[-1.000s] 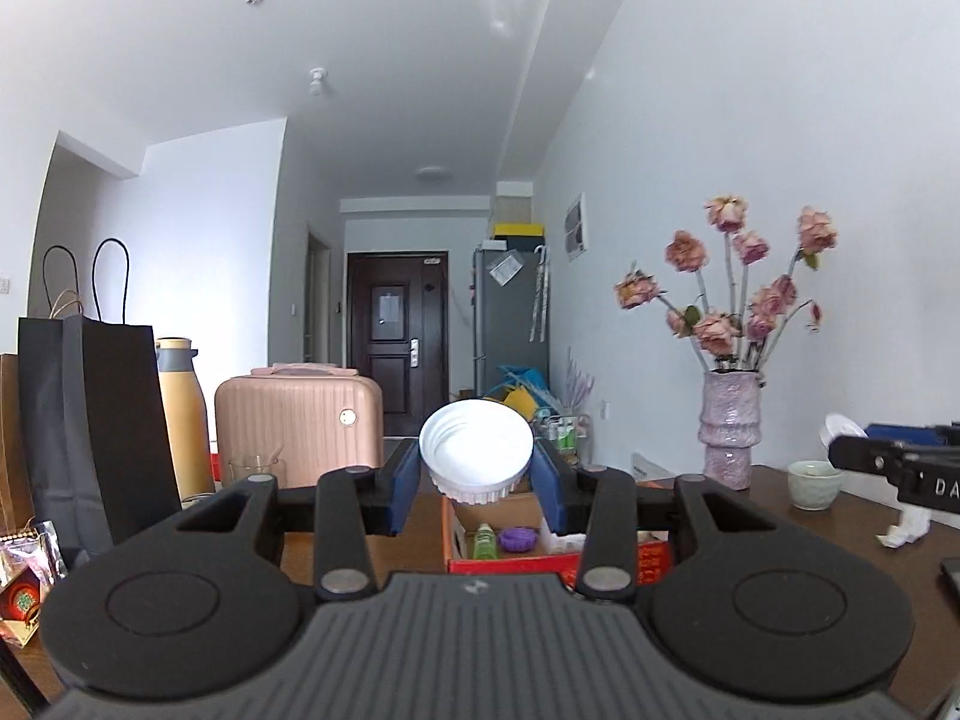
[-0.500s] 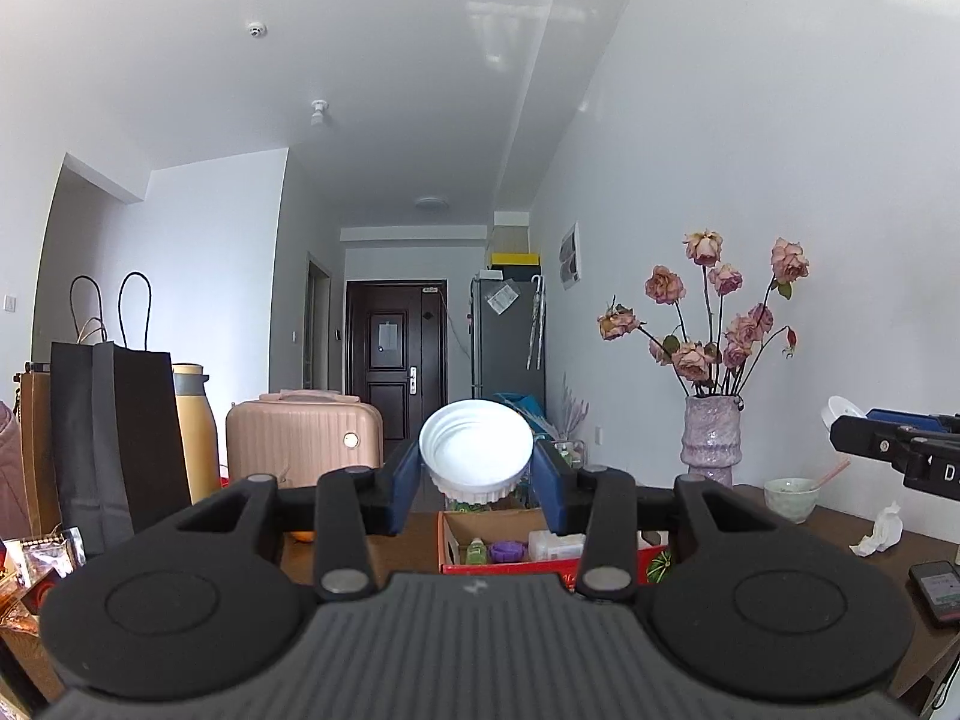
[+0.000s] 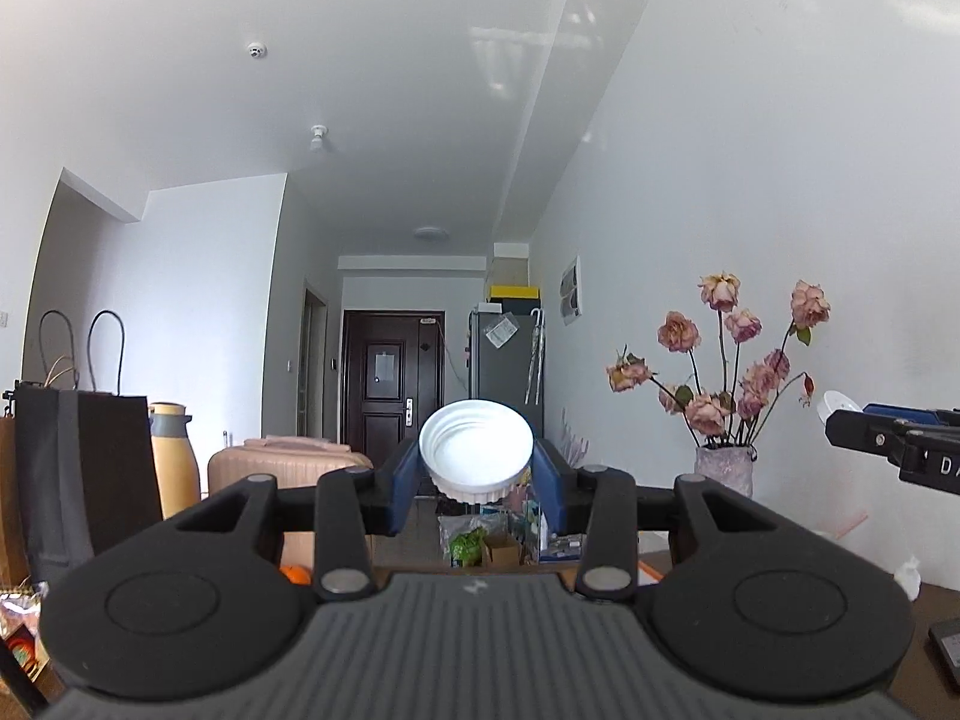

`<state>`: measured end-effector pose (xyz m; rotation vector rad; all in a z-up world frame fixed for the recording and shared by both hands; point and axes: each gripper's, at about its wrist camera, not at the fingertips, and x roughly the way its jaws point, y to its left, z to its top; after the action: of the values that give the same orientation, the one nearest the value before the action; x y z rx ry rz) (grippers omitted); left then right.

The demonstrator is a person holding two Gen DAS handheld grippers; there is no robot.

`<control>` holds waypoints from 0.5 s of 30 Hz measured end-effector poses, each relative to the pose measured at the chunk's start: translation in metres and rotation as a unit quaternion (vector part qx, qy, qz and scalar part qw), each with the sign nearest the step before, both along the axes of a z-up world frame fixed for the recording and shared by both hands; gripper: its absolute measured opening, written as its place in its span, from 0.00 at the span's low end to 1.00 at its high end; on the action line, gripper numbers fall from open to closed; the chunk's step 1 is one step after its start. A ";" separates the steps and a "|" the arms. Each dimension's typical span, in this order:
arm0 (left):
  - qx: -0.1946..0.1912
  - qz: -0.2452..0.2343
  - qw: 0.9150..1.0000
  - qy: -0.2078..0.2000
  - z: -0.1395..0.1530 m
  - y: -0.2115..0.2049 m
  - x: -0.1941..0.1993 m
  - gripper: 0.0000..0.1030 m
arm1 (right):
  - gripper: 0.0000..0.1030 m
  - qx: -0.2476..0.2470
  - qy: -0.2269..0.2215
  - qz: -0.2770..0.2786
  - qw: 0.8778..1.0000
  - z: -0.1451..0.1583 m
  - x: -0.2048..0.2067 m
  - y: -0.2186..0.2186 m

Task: Organize rigid objects
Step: 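Lift both white caps high and carry them toward the box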

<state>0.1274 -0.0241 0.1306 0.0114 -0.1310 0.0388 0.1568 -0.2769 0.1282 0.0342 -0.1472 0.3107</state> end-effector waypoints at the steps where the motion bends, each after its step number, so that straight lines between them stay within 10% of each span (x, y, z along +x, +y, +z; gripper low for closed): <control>1: 0.001 0.002 1.000 -0.001 0.003 0.000 0.007 0.40 | 0.37 0.001 0.000 -0.001 1.000 0.005 0.007 0.001; 15: 0.016 -0.041 0.999 0.027 0.051 0.009 0.126 0.40 | 0.37 -0.001 0.068 0.037 0.997 0.064 0.149 0.009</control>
<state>0.2532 -0.0148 0.1816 0.0400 -0.0780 -0.0449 0.3056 -0.2682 0.1920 0.0594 -0.0100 0.3822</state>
